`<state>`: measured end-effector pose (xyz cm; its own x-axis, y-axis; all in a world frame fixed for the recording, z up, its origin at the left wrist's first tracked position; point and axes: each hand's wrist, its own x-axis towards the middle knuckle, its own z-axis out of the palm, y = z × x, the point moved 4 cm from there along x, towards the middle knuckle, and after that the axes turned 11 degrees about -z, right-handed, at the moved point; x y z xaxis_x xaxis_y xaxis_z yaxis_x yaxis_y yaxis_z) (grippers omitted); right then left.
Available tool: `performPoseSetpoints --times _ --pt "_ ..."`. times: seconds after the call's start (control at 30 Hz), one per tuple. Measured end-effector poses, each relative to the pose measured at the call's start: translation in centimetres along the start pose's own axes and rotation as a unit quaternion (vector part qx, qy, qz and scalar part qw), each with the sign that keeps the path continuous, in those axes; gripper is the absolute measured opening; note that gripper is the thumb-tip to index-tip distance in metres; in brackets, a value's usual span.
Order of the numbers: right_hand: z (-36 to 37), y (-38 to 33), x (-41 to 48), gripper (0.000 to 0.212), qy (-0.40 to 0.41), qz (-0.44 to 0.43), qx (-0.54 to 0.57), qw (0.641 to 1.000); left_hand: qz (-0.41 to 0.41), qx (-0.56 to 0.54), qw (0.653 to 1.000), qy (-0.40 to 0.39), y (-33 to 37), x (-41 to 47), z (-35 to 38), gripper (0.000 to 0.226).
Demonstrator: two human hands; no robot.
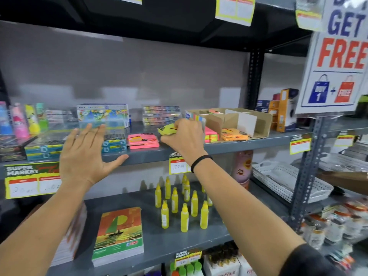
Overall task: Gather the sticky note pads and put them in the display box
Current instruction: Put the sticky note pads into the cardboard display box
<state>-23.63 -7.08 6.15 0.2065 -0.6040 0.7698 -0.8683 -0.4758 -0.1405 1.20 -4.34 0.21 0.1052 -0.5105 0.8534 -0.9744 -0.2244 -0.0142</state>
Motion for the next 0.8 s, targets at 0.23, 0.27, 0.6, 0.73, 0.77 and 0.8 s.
performPoseSetpoints --times 0.23,0.27,0.6,0.73,0.77,0.8 --pt "-6.7 2.2 -0.5 0.031 0.174 -0.005 0.094 0.98 0.01 -0.01 0.999 0.035 -0.1 -0.2 -0.1 0.1" --pt "-7.6 3.2 -0.5 0.033 0.194 0.005 0.094 0.976 0.013 -0.009 0.999 0.038 -0.2 -0.2 0.0 0.098" --pt "-8.7 14.5 -3.6 0.043 0.216 0.133 0.046 0.966 -0.013 0.004 1.0 -0.005 -0.3 0.2 0.9 0.103" --pt "-6.7 15.5 -4.3 0.045 0.145 0.15 0.021 0.978 -0.011 -0.001 1.0 -0.007 -0.2 0.2 0.6 0.104" --pt "-6.3 15.6 -4.3 0.044 0.133 0.145 0.016 0.98 -0.009 -0.002 1.0 -0.006 -0.2 0.2 0.6 0.104" --pt "-5.9 15.6 -4.3 0.043 0.125 0.138 0.009 0.983 -0.008 -0.003 1.0 -0.002 -0.2 0.2 0.5 0.103"
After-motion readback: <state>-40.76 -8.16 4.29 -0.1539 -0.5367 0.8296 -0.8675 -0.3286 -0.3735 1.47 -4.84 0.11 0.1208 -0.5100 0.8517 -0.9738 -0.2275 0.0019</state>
